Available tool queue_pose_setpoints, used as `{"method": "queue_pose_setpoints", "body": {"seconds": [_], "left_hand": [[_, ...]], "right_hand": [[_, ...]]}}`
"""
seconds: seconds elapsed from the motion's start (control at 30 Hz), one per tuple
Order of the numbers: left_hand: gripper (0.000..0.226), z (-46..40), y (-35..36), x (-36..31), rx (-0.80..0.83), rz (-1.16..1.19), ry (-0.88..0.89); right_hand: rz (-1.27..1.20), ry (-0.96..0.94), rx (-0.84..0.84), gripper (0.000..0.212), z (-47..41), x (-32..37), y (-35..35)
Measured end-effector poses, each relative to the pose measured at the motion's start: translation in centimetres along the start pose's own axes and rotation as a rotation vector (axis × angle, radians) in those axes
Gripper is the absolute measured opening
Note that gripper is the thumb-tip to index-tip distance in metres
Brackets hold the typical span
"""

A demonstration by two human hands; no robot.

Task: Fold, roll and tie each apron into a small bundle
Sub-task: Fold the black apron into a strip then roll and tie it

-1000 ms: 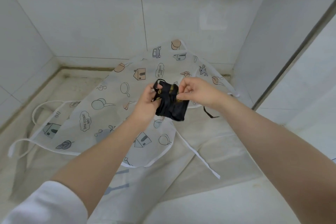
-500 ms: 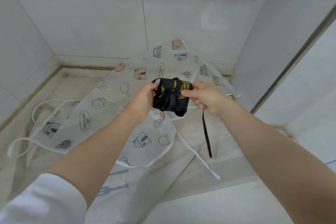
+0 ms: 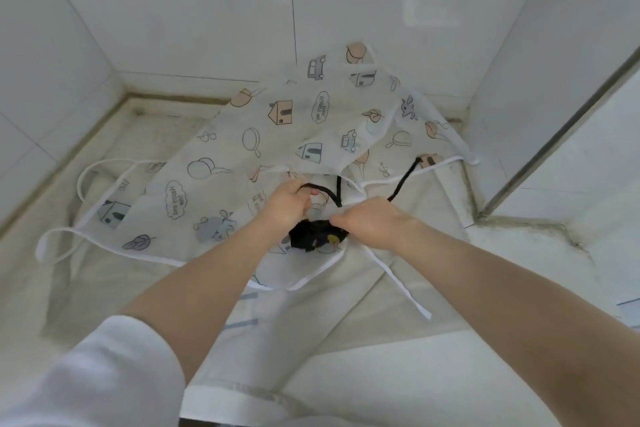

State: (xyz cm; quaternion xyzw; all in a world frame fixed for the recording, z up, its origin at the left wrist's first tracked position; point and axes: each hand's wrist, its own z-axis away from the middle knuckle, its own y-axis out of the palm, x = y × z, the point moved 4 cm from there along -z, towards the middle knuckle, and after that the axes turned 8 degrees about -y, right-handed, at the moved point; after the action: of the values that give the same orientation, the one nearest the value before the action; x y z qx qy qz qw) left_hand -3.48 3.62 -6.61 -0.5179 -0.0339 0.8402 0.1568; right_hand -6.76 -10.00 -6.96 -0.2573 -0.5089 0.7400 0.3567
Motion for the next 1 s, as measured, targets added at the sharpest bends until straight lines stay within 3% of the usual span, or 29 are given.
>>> {"method": "queue_pose_setpoints", "body": {"seconds": [0.1, 0.17, 0.23, 0.37, 0.43, 0.57, 0.67, 0.73, 0.83, 0.9, 1.0], "left_hand": [[0.031, 0.2, 1.0, 3.5, 0.189, -0.055, -0.158], [0.031, 0.1, 1.8, 5.0, 0.287, -0.076, -0.264], [0.03, -0.1, 2.4, 5.6, 0.313, -0.122, -0.281], [0.022, -0.4, 4.1, 6.1, 0.357, -0.462, -0.21], [0.021, -0.3, 4.9, 5.5, 0.397, -0.628, -0.15], [0.019, -0.4, 5.8, 4.1, 0.423, -0.796, -0.032], [0.043, -0.6, 5.9, 4.3, 0.388, -0.832, -0.006], [0.045, -0.8, 5.2, 4.7, 0.358, -0.746, -0.015], [0.033, -1.0, 3.8, 5.4, 0.374, -0.352, -0.039], [0.032, -1.1, 3.0, 5.8, 0.373, -0.145, -0.065], [0.034, -0.9, 2.5, 5.7, 0.382, -0.074, -0.067]], "right_hand": [[-0.196, -0.08, 0.17, 0.023, -0.5, 2.0, 1.8], [-0.31, -0.034, 0.244, 0.029, -0.9, 2.1, 2.2], [-0.396, -0.004, 0.278, 0.03, -0.9, 1.5, 2.0], [-0.463, 0.076, 0.432, 0.021, -0.7, -0.9, 1.4], [-0.491, 0.102, 0.403, 0.019, -0.4, -2.1, 0.1], [-0.799, 0.102, 0.12, 0.035, -0.8, -3.0, -2.3], [-1.086, 0.035, 0.064, 0.026, -1.3, -1.5, -2.6], [-1.324, 0.028, -0.014, 0.023, -2.0, -0.8, -2.3], [-1.55, 0.207, -0.244, 0.029, -2.6, -1.6, -1.1], [-1.501, 0.293, -0.279, 0.023, -2.5, -2.0, 0.3], [-1.112, 0.202, -0.143, 0.025, -2.0, -1.5, 1.6]]}}
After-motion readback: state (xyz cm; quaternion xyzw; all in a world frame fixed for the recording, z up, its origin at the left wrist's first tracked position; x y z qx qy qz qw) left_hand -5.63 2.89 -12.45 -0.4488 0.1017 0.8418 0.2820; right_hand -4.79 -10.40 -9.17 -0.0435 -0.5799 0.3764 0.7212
